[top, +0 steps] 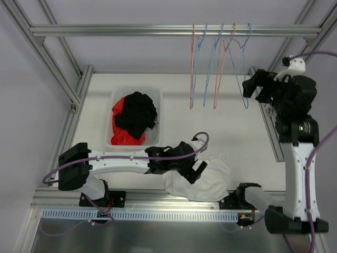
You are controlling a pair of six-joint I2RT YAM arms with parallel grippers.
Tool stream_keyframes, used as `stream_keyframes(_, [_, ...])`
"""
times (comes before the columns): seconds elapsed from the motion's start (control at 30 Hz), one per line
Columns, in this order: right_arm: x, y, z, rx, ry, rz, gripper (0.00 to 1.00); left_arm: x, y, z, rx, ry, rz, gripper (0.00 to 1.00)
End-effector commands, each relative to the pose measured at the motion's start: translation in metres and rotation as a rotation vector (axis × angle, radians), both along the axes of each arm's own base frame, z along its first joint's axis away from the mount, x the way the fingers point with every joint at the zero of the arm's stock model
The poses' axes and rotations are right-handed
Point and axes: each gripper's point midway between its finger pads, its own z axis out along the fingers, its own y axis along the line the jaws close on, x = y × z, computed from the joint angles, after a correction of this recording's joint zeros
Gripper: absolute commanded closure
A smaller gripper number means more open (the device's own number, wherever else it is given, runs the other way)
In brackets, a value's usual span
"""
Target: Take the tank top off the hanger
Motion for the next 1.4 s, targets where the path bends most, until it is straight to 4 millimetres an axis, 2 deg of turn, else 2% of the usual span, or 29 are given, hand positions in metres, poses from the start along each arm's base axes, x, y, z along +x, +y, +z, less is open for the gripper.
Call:
stream_keyframes(0.0, [-0.074, -0.03, -0.001, -0.041, -0.038, -0.158, 0.01, -0.007, -0.019, -0.012, 0.087, -0.028, -0.032, 0.01])
stream_keyframes(0.03, [-0.086, -0.031, -0.003, -0.044, -0.049, -0.165, 0.01, -0.01, -0.024, -0.016, 0.097, -0.03, -0.04, 0.01])
stream_keyframes(0.07, [-0.097, -0.032, -0.005, -0.047, -0.06, -0.169, 0.01, -0.014, -0.026, -0.031, 0.145, -0.023, -0.051, 0.01])
stream_keyframes(0.1, [-0.116, -0.032, -0.004, -0.05, -0.08, -0.166, 0.01, -0.02, -0.03, -0.036, 0.16, -0.024, -0.066, 0.01])
stream_keyframes(0.13, [-0.125, -0.03, -0.006, -0.051, -0.079, -0.152, 0.01, -0.021, -0.038, -0.033, 0.157, -0.031, -0.07, 0.01])
stream_keyframes(0.17, [-0.132, -0.028, -0.007, -0.057, -0.08, -0.136, 0.0, -0.022, -0.039, -0.05, 0.204, -0.024, -0.067, 0.01])
stream_keyframes(0.23, [-0.152, -0.015, -0.006, -0.044, -0.098, -0.06, 0.01, -0.02, -0.05, -0.052, 0.225, -0.059, -0.048, 0.01])
stream_keyframes(0.3, [-0.165, -0.008, -0.004, -0.038, -0.119, -0.02, 0.01, -0.019, -0.047, -0.083, 0.332, -0.077, -0.038, 0.01])
stream_keyframes(0.33, [-0.174, -0.003, -0.001, -0.035, -0.146, 0.007, 0.01, -0.017, -0.054, -0.082, 0.341, -0.101, -0.023, 0.01])
stream_keyframes(0.37, [-0.18, -0.001, 0.003, -0.033, -0.166, 0.019, 0.01, -0.016, -0.051, -0.107, 0.41, -0.1, -0.015, 0.01])
stream_keyframes(0.4, [-0.184, 0.001, 0.006, -0.031, -0.18, 0.027, 0.01, -0.017, -0.044, -0.117, 0.464, -0.098, -0.006, 0.01])
stream_keyframes(0.43, [-0.19, 0.004, 0.009, -0.028, -0.197, 0.048, 0.0, -0.017, -0.046, -0.121, 0.474, -0.097, 0.014, 0.01])
stream_keyframes(0.47, [-0.197, 0.006, 0.013, -0.027, -0.221, 0.057, 0.0, -0.017, -0.04, -0.135, 0.513, -0.093, 0.026, 0.03])
stream_keyframes(0.53, [-0.206, 0.01, 0.021, -0.023, -0.255, 0.081, 0.01, -0.02, -0.031, -0.145, 0.536, -0.073, 0.054, 0.24])
stream_keyframes(0.57, [-0.212, 0.011, 0.024, -0.021, -0.273, 0.082, 0.01, -0.018, -0.027, -0.147, 0.545, -0.08, 0.073, 0.62])
stream_keyframes(0.63, [-0.219, 0.011, 0.031, -0.016, -0.303, 0.086, 0.01, -0.016, -0.017, -0.148, 0.56, -0.083, 0.102, 0.91])
stream_keyframes(0.67, [-0.223, 0.011, 0.032, -0.014, -0.313, 0.086, 0.0, -0.012, -0.015, -0.139, 0.548, -0.105, 0.119, 1.0])
stream_keyframes(0.7, [-0.225, 0.011, 0.035, -0.015, -0.326, 0.083, 0.0, -0.009, -0.01, -0.133, 0.551, -0.121, 0.129, 1.0])
stream_keyframes(0.73, [-0.226, 0.01, 0.036, -0.016, -0.33, 0.079, 0.0, -0.006, -0.008, -0.113, 0.526, -0.139, 0.144, 1.0])
stream_keyframes(0.8, [-0.227, 0.01, 0.036, -0.018, -0.334, 0.075, 0.01, 0.01, 0.0, -0.083, 0.5, -0.207, 0.191, 1.0])
stream_keyframes(0.83, [-0.227, 0.01, 0.035, -0.016, -0.332, 0.075, 0.01, 0.015, 0.003, -0.052, 0.443, -0.226, 0.213, 1.0])
stream_keyframes(0.9, [-0.227, 0.009, 0.035, -0.015, -0.335, 0.069, 0.0, 0.036, 0.016, -0.017, 0.394, -0.275, 0.285, 1.0])
stream_keyframes(0.93, [-0.226, 0.008, 0.034, -0.015, -0.335, 0.067, 0.01, 0.043, 0.025, 0.016, 0.328, -0.288, 0.319, 1.0])
stream_keyframes(1.0, [-0.227, 0.008, 0.034, -0.016, -0.342, 0.062, 0.0, 0.066, 0.046, 0.048, 0.279, -0.312, 0.407, 1.0])
stream_keyframes(1.03, [-0.227, 0.008, 0.034, -0.017, -0.345, 0.064, 0.0, 0.072, 0.059, 0.077, 0.209, -0.319, 0.445, 1.0])
stream_keyframes(1.07, [-0.228, 0.008, 0.035, -0.018, -0.353, 0.062, 0.0, 0.077, 0.069, 0.088, 0.193, -0.322, 0.47, 1.0])
stream_keyframes(1.1, [-0.229, 0.007, 0.037, -0.021, -0.36, 0.061, 0.0, 0.088, 0.086, 0.113, 0.136, -0.328, 0.517, 1.0])
stream_keyframes(1.27, [-0.233, 0.006, 0.043, -0.025, -0.382, 0.056, 0.0, 0.121, 0.138, 0.178, 0.031, -0.385, 0.642, 1.0])
stream_keyframes(1.37, [-0.235, 0.007, 0.046, -0.022, -0.394, 0.062, 0.0, 0.142, 0.169, 0.209, 0.003, -0.424, 0.72, 1.0])
